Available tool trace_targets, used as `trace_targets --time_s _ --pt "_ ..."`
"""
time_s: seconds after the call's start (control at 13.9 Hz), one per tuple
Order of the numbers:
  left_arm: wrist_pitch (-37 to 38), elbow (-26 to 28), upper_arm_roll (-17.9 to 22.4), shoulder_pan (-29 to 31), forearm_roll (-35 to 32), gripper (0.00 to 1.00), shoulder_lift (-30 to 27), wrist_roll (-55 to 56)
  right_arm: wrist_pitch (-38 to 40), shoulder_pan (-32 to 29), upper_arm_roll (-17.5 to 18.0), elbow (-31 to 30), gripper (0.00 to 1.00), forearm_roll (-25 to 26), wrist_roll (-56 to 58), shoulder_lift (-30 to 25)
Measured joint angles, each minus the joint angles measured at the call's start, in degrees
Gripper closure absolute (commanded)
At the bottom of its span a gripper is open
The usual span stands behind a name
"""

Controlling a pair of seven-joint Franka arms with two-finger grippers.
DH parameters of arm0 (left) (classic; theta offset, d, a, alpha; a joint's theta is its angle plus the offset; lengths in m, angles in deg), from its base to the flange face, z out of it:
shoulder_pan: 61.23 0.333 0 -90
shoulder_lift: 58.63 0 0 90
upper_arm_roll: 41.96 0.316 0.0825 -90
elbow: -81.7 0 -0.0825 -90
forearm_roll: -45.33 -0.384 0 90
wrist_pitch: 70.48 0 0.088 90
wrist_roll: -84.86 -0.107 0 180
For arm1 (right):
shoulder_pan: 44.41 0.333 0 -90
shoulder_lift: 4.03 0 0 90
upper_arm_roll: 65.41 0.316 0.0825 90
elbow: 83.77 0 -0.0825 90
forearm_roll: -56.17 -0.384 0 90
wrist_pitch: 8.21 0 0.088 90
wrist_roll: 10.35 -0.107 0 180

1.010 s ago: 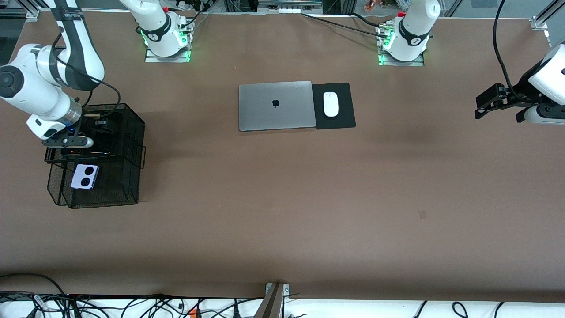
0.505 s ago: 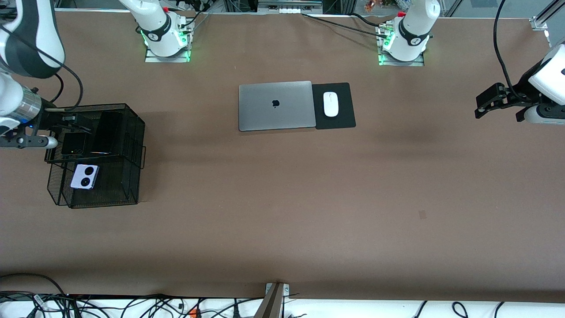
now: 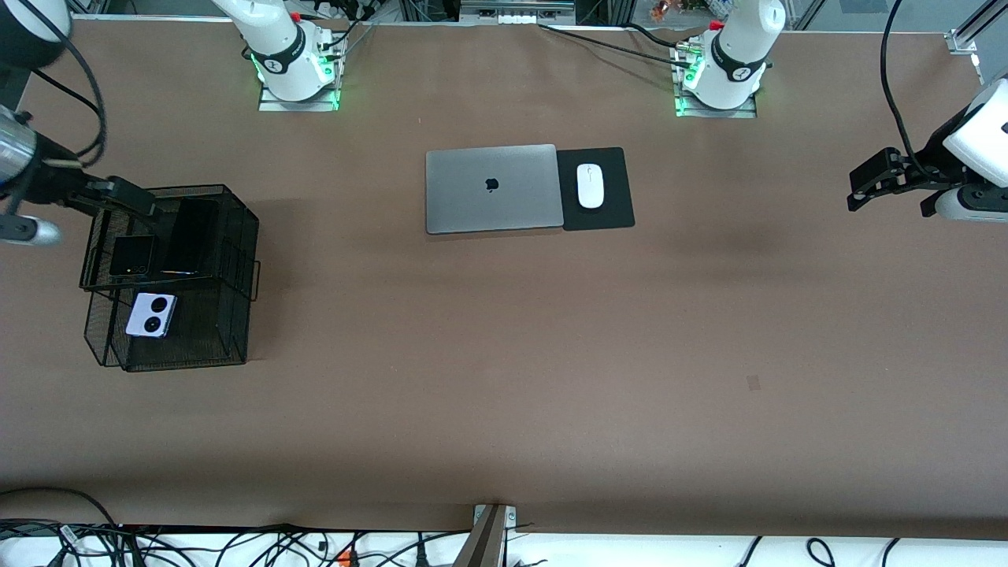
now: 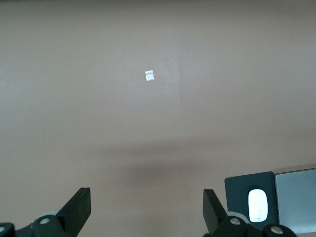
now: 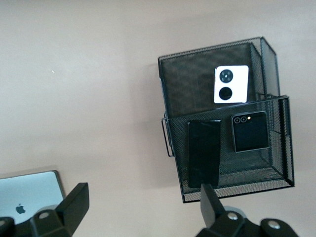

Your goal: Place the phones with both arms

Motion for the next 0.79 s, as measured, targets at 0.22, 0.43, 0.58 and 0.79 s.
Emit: trace_targets --time_s 0.22,0.43,0.58,0.79 --pt "0.0 0.0 0.0 0.0 0.0 0.00 0.0 0.0 2.0 1.3 -0.7 2.4 0.00 0.0 -0.4 -1.3" --pt "0.0 0.0 0.0 0.0 0.0 0.00 0.0 0.0 4.4 1.7 -1.0 2.7 0.00 0.0 -0.7 -2.9" --pt "-0.1 -0.1 0.0 0.0 0.0 0.00 0.0 0.0 4.5 1.7 -1.1 2.7 0.00 0.0 -0.7 -2.8" --pt "-0.8 -0.1 0.0 0.0 0.0 0.00 0.1 0.0 4.6 1.7 -1.1 2.6 0.00 0.0 -0.7 -2.5"
